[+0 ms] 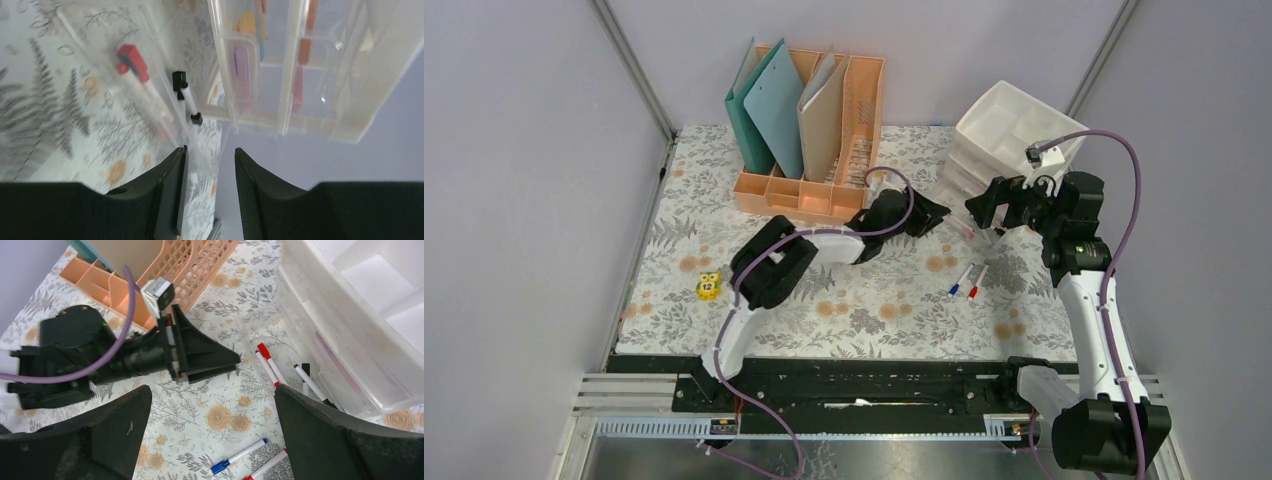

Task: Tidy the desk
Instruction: Pick up the stationery from the center of the board, then move the storage box to the corner of the board.

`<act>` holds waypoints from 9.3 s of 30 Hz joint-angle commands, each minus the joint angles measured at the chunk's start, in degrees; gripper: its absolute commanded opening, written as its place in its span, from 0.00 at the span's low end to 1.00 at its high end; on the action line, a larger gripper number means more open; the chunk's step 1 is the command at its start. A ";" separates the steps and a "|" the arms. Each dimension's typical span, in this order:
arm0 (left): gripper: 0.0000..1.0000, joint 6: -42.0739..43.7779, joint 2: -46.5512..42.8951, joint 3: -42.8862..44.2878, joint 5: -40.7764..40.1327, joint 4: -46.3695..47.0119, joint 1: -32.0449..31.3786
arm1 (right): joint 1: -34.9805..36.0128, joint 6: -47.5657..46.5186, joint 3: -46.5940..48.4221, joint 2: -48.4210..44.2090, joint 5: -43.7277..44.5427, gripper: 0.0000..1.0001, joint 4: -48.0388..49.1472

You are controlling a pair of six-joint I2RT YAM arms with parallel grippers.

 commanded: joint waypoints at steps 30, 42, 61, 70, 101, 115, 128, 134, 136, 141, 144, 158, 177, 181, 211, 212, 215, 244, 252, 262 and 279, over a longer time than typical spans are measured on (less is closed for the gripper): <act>0.99 52.44 -84.24 -78.78 -16.27 11.72 1.00 | 9.38 -96.02 2.45 15.72 -3.20 1.00 -40.49; 0.99 48.70 -95.92 -85.64 -10.53 7.76 1.14 | 15.87 -99.04 6.94 35.05 11.49 0.75 -36.31; 0.99 47.86 -92.15 -85.82 -9.20 10.78 1.16 | 20.24 -95.98 4.26 42.14 11.68 0.26 -30.00; 0.99 47.21 -89.10 -85.28 -6.03 13.30 1.16 | 21.20 -80.64 10.36 37.05 -1.27 0.05 -27.97; 0.99 46.53 -88.10 -86.48 -3.21 16.63 1.19 | 14.05 -80.64 17.60 32.07 -1.27 0.05 -27.97; 0.99 42.67 -71.36 -84.25 9.77 33.16 1.13 | 9.78 -80.64 16.82 28.76 -1.27 0.05 -27.97; 0.99 38.82 -59.05 -81.66 16.05 42.79 1.11 | 9.27 -80.64 13.56 32.13 -1.27 0.05 -27.97; 0.99 38.70 -58.40 -81.66 16.39 43.01 1.10 | 8.74 -80.64 14.03 32.19 -1.27 0.05 -27.97; 0.99 38.70 -58.21 -81.58 16.49 43.09 1.15 | 8.33 -80.64 14.64 32.43 -1.27 0.05 -27.97; 0.99 38.57 -57.92 -81.70 16.65 43.41 1.10 | 6.57 -80.64 16.61 34.21 -1.27 0.05 -27.97; 0.99 38.44 -57.94 -81.91 16.73 43.54 1.11 | 5.87 -80.64 17.37 35.04 -1.27 0.05 -27.97; 0.99 38.35 -57.68 -81.57 17.22 43.54 1.10 | 3.32 -80.64 18.88 37.68 -1.27 0.05 -27.97; 0.99 37.35 -54.64 -79.65 19.60 44.97 1.10 | 2.58 -80.64 19.26 38.50 -1.27 0.05 -27.97; 0.99 36.80 -53.72 -79.07 19.89 45.04 1.11 | 2.49 -80.64 19.15 38.20 -1.27 0.05 -27.97; 0.99 36.59 -44.42 -71.05 19.81 44.94 -5.27 | 2.23 -80.64 19.27 35.98 -1.27 0.05 -27.97; 0.99 36.59 -44.40 -71.03 19.86 44.94 -5.32 | 2.23 -80.64 19.25 35.91 -1.27 0.05 -27.97; 0.99 36.60 -44.16 -70.94 19.76 44.87 -5.51 | 2.15 -80.64 19.35 35.98 -1.27 0.05 -27.97; 0.99 36.86 -42.71 -70.43 19.53 44.88 -6.02 | 1.79 -80.64 19.71 36.33 -1.27 0.05 -27.97; 0.99 36.94 -42.30 -70.32 19.56 44.86 -6.11 | 1.62 -80.64 19.93 36.67 -1.27 0.05 -27.97; 0.99 37.08 -42.07 -70.54 19.33 44.85 -6.29 | 1.09 -80.64 19.88 37.23 -1.27 0.05 -27.97; 0.99 43.19 -46.15 -65.66 8.66 27.00 -9.28 | 0.69 -80.64 18.38 37.88 -1.27 0.05 -27.97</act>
